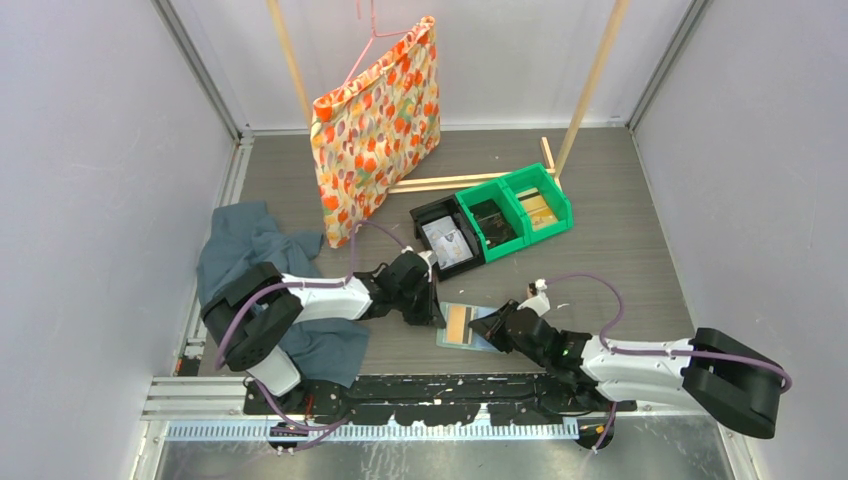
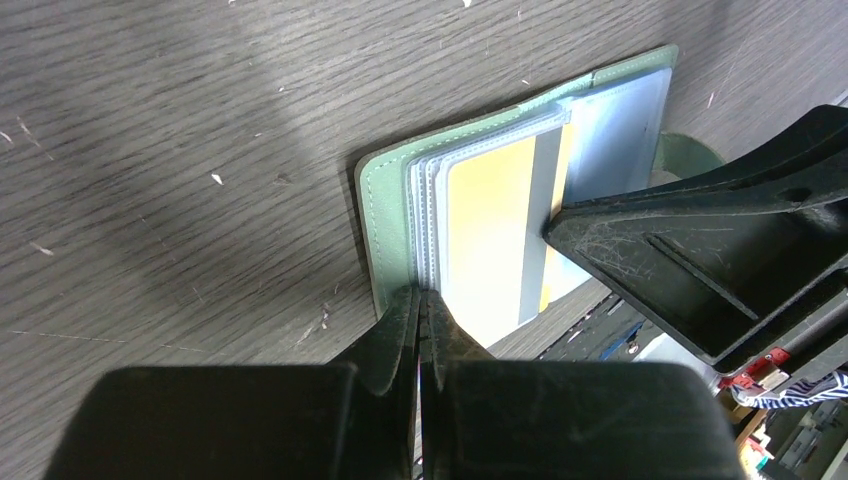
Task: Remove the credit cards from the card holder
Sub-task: Remove the credit card from the card holder.
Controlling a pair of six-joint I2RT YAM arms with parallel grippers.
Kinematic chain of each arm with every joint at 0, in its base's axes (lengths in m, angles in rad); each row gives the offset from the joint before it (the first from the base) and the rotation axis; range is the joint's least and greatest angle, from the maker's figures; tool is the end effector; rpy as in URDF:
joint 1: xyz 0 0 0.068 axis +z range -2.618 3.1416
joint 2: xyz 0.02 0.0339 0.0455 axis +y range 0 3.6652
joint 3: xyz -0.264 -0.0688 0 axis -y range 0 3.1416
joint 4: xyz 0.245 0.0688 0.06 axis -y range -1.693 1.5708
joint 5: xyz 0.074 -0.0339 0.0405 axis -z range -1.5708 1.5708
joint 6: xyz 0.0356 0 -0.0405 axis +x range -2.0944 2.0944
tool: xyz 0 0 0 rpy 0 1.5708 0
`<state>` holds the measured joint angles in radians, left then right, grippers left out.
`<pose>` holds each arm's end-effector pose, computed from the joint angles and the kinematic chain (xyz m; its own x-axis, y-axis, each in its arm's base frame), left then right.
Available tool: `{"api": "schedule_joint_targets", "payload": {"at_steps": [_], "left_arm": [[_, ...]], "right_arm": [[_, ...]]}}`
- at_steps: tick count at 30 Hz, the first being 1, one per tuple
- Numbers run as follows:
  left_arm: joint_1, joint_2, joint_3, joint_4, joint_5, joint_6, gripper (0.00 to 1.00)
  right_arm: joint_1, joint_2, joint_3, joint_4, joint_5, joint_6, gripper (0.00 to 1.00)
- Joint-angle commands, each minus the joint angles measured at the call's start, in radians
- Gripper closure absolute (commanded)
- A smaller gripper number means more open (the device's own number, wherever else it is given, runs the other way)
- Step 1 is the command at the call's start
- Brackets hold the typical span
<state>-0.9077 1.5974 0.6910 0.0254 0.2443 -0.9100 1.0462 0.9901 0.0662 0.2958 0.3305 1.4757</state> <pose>0.1744 -0.2373 0.1378 -0.9700 -0.0027 -0.2433 0.1526 0.7721 -0.6169 0.0891 0.1308 0.1116 -0.7120 0.6496 -0.2667 0.2277 0.5729 0.7874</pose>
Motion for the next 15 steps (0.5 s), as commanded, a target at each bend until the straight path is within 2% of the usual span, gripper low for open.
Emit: {"api": "schedule_joint_targets", "payload": {"at_steps": [1,3,9,15], "left_arm": [[-0.016,0.05,0.006,-0.007,-0.011,0.011,0.99],[-0.016,0.052,0.008,-0.007,-0.011,0.011,1.0],[-0.016,0.049,0.013,-0.022,-0.028,0.011,0.99],[-0.016,0.054,0.018,-0.067,-0.042,0.013,1.0]], "right_arm": [[0.005,-0.031,-0.014,0.05,0.007,-0.014,0.94],[0.006,-0.044,-0.019,0.048,0.01,-0.01,0.99],[0.005,-0.108,-0.034,-0.004,0.026,-0.001,0.99],[0.005,-0.262,-0.062,-0.143,0.052,0.025,0.99]]}}
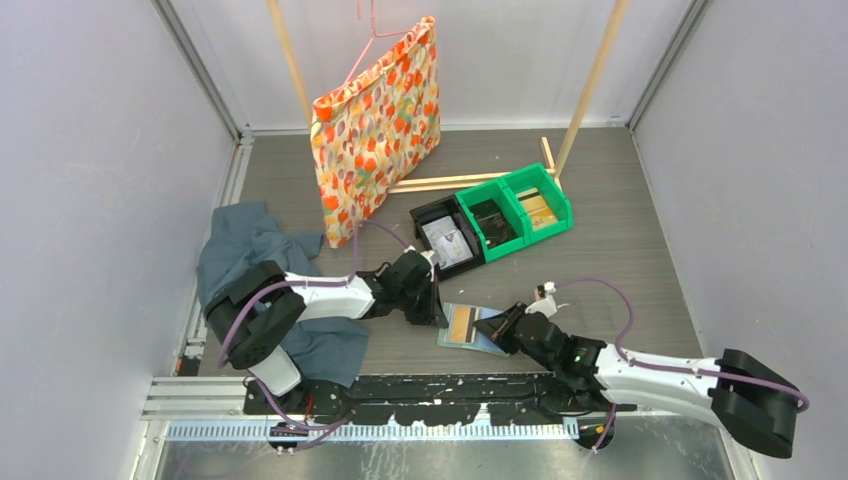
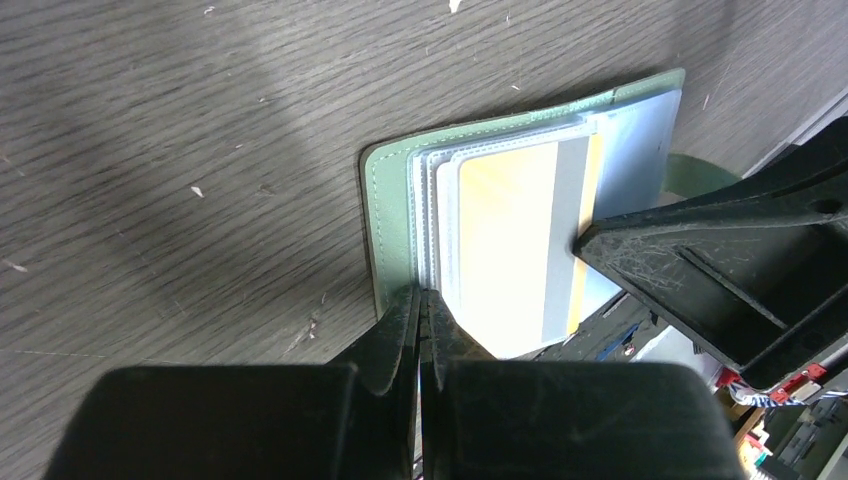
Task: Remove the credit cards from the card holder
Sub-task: Remove the credit card from the card holder.
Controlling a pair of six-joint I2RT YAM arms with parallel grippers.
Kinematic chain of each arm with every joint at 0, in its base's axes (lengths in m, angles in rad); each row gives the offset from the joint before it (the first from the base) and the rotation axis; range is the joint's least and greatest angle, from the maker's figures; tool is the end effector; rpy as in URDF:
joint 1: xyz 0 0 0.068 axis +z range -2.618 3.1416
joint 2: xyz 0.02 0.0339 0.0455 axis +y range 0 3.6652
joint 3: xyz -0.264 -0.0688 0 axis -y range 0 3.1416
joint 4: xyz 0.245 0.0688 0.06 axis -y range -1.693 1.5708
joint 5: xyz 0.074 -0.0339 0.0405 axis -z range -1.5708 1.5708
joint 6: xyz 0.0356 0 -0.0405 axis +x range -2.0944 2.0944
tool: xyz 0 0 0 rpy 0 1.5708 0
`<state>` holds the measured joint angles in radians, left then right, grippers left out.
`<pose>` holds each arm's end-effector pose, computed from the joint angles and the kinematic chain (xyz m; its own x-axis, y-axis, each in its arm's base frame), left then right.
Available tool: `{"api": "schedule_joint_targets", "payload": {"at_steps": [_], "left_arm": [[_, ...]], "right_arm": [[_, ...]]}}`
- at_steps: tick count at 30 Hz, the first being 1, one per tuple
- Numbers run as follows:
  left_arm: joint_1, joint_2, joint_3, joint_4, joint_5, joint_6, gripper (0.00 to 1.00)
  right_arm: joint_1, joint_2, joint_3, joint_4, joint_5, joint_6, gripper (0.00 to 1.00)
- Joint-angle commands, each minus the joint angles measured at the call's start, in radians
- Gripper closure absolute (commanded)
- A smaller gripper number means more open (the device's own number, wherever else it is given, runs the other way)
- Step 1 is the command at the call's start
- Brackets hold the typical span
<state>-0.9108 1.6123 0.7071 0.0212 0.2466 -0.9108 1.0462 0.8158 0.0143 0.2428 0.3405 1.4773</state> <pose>0.1760 -0.2409 0.1377 -0.9709 0.0014 -0.2396 0.1533 0.7722 -0.6166 0.0823 0.1185 0.1145 -0.6958 0.6712 -0.2554 0.2014 0.5238 0.8277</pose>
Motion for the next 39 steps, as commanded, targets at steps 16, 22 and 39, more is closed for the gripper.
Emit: {"api": "schedule_joint_targets", "payload": {"at_steps": [16,22,39], "left_arm": [[-0.012,0.047,0.017,-0.083,-0.054,0.021,0.99],[-0.012,0.044,0.015,-0.093,-0.061,0.023,1.0],[-0.011,0.003,0.015,-0.151,-0.116,0.039,0.99]], "right_arm": [[0.006,-0.367,0.005,-0.467,0.062,0.034,0.99],[0.006,-0.327,0.048,-0.522,0.072,0.026,0.99],[0.007,-0.364,0.143,-0.743,0.126,0.058,0.99]]}}
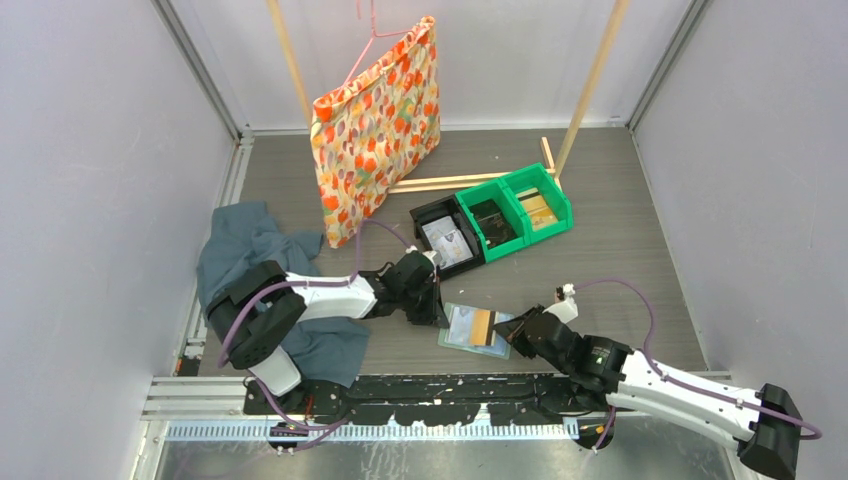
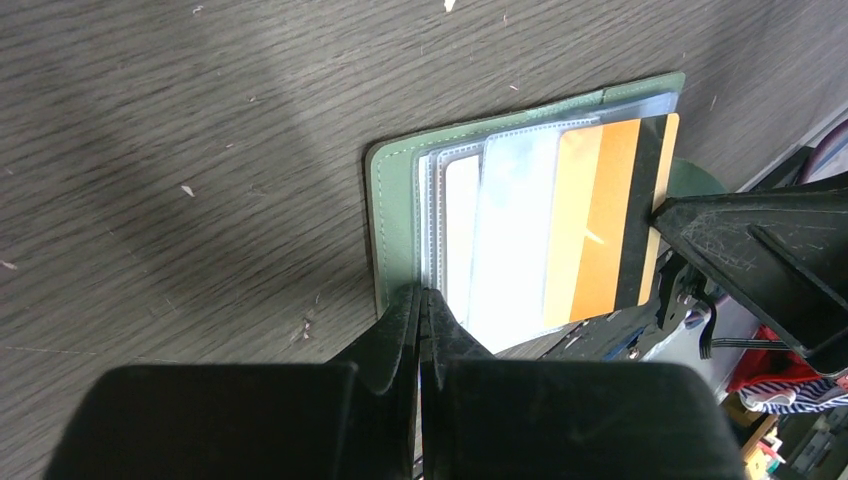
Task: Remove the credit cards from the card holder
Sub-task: Remove the credit card from the card holder.
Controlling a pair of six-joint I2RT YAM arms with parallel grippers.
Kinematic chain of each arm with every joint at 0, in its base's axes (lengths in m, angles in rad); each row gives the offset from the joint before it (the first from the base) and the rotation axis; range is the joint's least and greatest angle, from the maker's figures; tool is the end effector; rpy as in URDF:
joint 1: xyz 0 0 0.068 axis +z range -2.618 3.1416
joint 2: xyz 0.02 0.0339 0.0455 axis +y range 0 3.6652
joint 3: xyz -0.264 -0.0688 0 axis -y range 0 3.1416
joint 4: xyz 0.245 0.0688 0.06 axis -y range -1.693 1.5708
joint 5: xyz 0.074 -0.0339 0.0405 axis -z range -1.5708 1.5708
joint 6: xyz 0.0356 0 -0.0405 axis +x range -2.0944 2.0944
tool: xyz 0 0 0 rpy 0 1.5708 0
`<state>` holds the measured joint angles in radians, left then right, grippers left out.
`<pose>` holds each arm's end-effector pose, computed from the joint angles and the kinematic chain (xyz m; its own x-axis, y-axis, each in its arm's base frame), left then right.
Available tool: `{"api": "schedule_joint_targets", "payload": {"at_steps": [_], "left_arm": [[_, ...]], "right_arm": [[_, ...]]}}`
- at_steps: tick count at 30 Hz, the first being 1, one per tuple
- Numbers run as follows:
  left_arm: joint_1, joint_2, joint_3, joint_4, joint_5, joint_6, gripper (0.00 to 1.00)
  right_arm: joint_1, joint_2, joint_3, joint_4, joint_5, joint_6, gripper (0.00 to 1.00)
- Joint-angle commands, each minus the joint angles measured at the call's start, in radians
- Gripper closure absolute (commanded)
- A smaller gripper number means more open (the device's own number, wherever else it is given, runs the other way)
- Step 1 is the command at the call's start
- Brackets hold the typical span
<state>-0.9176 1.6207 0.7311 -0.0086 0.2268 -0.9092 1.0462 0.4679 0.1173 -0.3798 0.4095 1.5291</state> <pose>0.1770 -0.2445 0.1396 -0.9698 0.0022 -0.2440 0.1526 0.7856 -0.5996 0.0696 0.0920 0.1336 -0.6588 0.6915 -0.2965 0.3070 0.6068 0.7332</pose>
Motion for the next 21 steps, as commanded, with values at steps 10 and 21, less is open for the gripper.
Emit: {"api": "schedule_joint_targets", "payload": {"at_steps": [10,21], "left_arm": [[-0.004,-0.129,-0.001,-0.194,-0.131,0.06,0.89],[-0.004,-0.315,-0.001,-0.225,-0.114,0.052,0.64]], "right_arm": [[0.006,-0.03,0.066,-0.136,0.048,-0.015,0.99],[0.008,-0.031,0.087,-0.048,0.018,-0.084,0.99]]}}
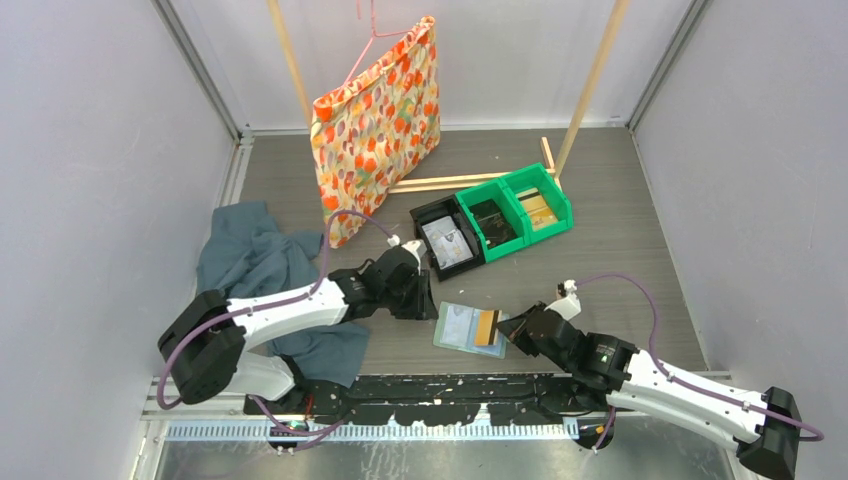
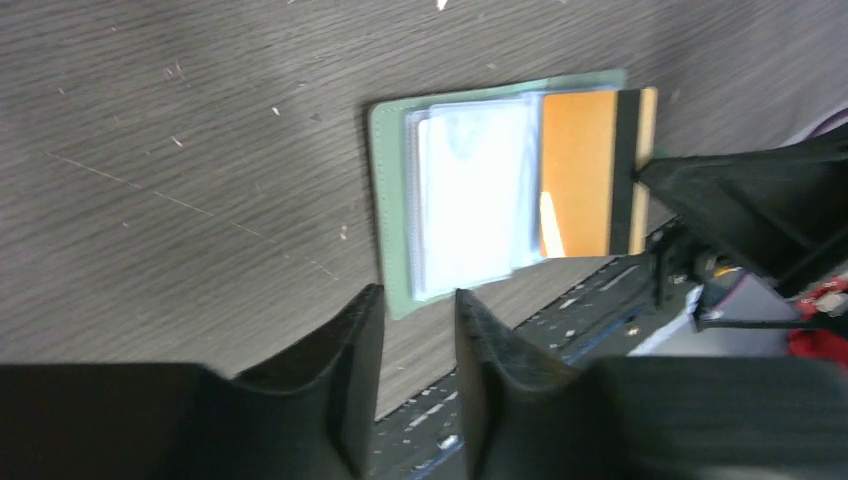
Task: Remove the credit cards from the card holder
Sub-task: Remove the credit card from the card holder.
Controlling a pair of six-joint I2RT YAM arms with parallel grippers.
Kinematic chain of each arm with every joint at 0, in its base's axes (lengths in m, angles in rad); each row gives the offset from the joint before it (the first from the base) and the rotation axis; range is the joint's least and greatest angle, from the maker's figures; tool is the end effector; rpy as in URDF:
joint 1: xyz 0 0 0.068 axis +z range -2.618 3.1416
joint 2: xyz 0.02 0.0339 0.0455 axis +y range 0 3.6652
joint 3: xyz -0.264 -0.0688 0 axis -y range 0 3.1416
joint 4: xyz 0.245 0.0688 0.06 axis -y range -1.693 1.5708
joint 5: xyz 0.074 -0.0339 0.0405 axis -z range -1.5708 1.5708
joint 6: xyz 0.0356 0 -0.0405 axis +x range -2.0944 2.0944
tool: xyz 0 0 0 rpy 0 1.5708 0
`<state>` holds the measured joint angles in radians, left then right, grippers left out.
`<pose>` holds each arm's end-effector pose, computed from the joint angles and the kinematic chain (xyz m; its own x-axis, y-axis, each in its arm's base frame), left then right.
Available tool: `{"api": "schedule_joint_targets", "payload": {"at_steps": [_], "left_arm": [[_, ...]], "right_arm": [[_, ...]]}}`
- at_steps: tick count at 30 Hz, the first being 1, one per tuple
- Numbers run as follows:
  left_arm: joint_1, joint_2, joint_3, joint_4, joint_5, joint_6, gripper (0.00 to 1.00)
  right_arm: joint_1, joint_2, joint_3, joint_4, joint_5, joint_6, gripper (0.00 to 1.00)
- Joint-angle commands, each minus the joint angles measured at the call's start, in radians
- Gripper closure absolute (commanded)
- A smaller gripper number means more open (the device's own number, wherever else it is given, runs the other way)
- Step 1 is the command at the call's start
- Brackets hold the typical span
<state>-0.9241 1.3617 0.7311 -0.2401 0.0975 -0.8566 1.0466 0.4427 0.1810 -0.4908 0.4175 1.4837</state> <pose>0.1593 -0.2167 0.1921 -0.9306 -0.0155 -0.3658 0.1968 0.8212 -0.5356 0.0683 0.0892 0.1483 -0.6705 0.6596 -0.3396 0.2848 0.6515 0.7031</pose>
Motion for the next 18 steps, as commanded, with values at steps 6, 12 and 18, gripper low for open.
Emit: {"api": "schedule_joint_targets", "payload": {"at_steps": [6,12,18], "left_arm": [[0.003,-0.058,-0.002,0.089,0.118,-0.022,0.45],[0.01,-0.032,-0.055,0.23,0.248,-0.08,0.43],[0.028,-0.018,-0.114,0.409,0.354,-0.131,0.37]], "right_arm": [[0.01,-0.019,0.017,0.137,-0.016,-0.077,0.99],[0.01,-0.031,0.015,0.229,-0.048,-0.129,0.99],[0.013,0.003,0.012,0.292,-0.071,-0.146,0.99]]}}
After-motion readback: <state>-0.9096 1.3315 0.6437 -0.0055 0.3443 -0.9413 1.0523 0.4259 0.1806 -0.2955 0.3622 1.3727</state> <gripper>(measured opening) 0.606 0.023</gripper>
